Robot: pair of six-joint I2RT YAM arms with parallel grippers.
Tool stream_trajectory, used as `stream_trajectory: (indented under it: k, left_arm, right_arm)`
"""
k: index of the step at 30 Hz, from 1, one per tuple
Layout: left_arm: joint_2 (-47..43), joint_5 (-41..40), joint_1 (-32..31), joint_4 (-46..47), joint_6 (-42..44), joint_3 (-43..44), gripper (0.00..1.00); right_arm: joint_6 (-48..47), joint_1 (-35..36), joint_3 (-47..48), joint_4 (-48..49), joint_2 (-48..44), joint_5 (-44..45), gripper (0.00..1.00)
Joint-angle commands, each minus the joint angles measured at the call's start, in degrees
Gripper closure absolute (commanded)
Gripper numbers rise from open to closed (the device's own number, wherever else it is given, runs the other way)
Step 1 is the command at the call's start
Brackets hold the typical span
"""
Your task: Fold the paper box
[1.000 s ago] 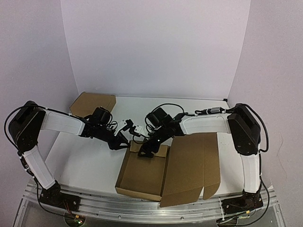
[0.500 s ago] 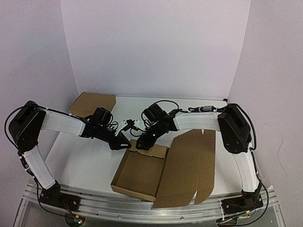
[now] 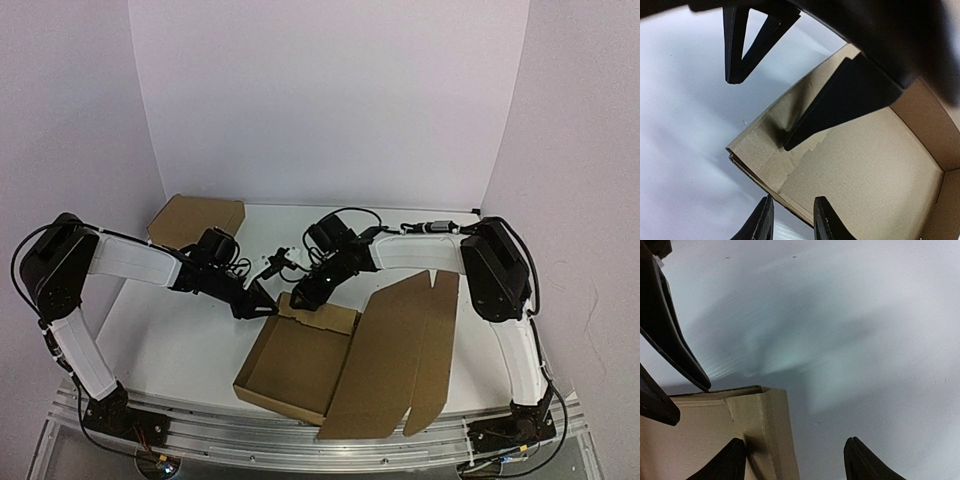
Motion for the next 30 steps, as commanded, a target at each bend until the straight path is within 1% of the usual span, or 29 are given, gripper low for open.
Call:
stream_trajectory:
  k: [1, 4, 5, 9, 10, 11, 18, 19, 21, 23, 25, 30]
  left_arm:
    - [0.90, 0.17, -0.41, -0.97, 0.08, 0.56, 0.70]
    - [1.02, 0.66, -0.53, -0.88, -0.21, 0.72, 0.70]
    - [1.06, 1.08, -0.56, -0.72, -0.51, 0.80, 0.70]
    - [1.31, 3.26, -1.06, -0.75, -2.28, 1.50, 0.70]
    - [1.42, 4.14, -1.19, -0.79, -3.07, 1.72, 0.70]
    - [1.56, 4.82, -1.27, -0.79, -3.96, 1.86, 0.70]
    - [2.16, 7.85, -1.46, -0.07, -8.15, 3.07, 0.69]
    - [2.25, 7.99, -1.47, 0.10, -8.21, 2.96, 0.69]
    - [2.44, 7.93, -1.52, 0.66, -8.33, 2.55, 0.69]
    - [2.56, 7.59, -1.56, 1.14, -8.49, 2.13, 0.70]
    - [2.65, 7.19, -1.55, 1.51, -8.67, 1.89, 0.70]
    - [2.51, 6.78, -1.56, 2.60, -8.68, 1.69, 0.70]
  right_arm:
    - [-0.90, -0.19, 1.66, -0.86, 3.18, -0.38, 0.38]
    - [-1.98, 0.08, 2.45, -1.19, 4.70, 1.49, 0.47]
    - [-2.00, 0.17, 2.73, -1.18, 5.14, 2.38, 0.53]
    - [-1.39, 0.16, 3.75, -1.13, 6.07, 3.86, 0.89]
    - [-1.10, 0.21, 3.88, -1.19, 6.23, 4.06, 0.97]
    - [-0.83, 0.20, 3.95, -1.20, 6.26, 4.26, 1.00]
    - [0.02, 0.48, 2.48, -1.48, 5.58, 8.97, 1.00]
    - [0.88, 0.52, 2.91, -1.54, 5.68, 8.71, 0.94]
    - [2.71, 0.62, 4.27, -1.49, 5.89, 7.92, 0.76]
    - [4.09, 0.85, 5.84, -1.27, 6.17, 7.62, 0.63]
    - [5.06, 0.87, 7.34, -0.80, 6.62, 6.40, 0.56]
    - [4.76, 0.91, 10.54, -0.59, 9.16, 4.46, 0.58]
